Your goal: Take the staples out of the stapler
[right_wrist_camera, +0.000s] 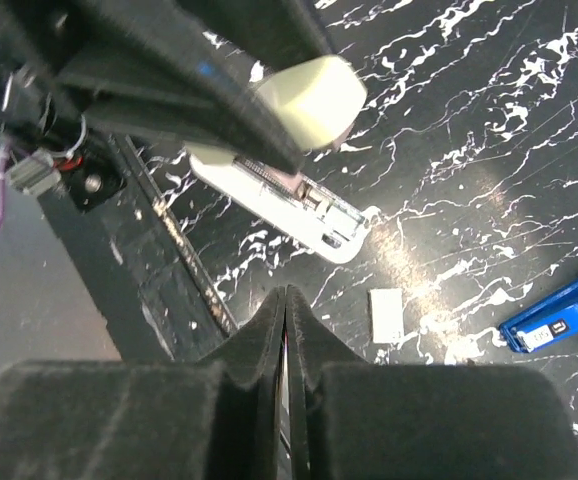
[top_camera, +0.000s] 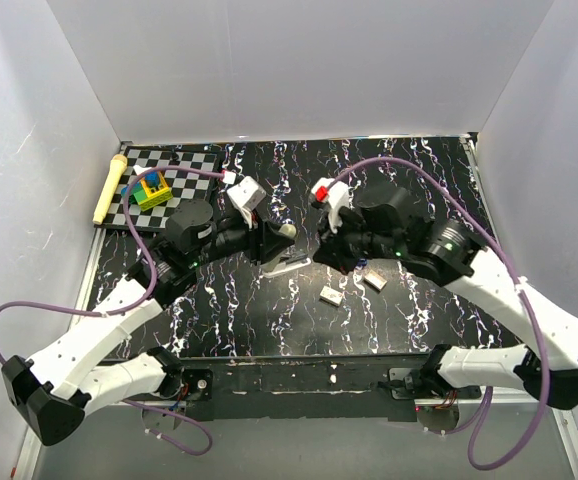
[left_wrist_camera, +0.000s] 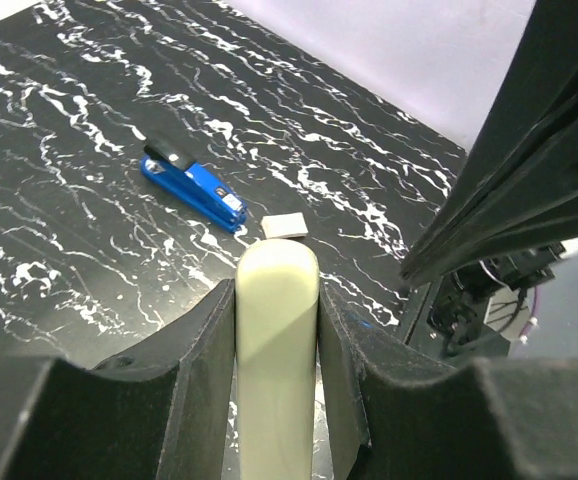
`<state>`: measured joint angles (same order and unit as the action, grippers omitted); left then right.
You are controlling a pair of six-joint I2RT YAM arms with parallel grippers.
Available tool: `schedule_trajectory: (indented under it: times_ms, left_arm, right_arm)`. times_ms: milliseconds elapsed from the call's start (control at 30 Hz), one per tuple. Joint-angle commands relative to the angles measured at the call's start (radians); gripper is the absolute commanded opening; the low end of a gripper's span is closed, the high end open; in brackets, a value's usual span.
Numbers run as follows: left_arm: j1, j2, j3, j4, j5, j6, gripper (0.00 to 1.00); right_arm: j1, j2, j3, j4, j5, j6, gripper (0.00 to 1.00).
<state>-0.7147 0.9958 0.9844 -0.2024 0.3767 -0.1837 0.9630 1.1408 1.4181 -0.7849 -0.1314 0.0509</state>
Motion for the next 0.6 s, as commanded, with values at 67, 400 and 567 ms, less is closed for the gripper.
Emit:
schedule_trajectory:
  times_ms: [67, 400, 567]
  left_arm:
    - [0.003, 0.036, 0.079, -0.023, -0.197, -0.051, 0.00]
    - [0.008, 0.178, 0.188, -0.104, -0.408, -0.128, 0.00]
    - [0.050, 0.243, 0.214, -0.115, -0.407, -0.178, 0.00]
  right_arm:
    - [-0.052, 0.112, 0.064, 0.162, 0.088, 0.075, 0.01]
    - [-0.242, 0.181, -0.114, 0.556, -0.071, 0.274, 0.01]
    - [-0.274, 0.227, -0.142, 0.674, -0.138, 0.332, 0.01]
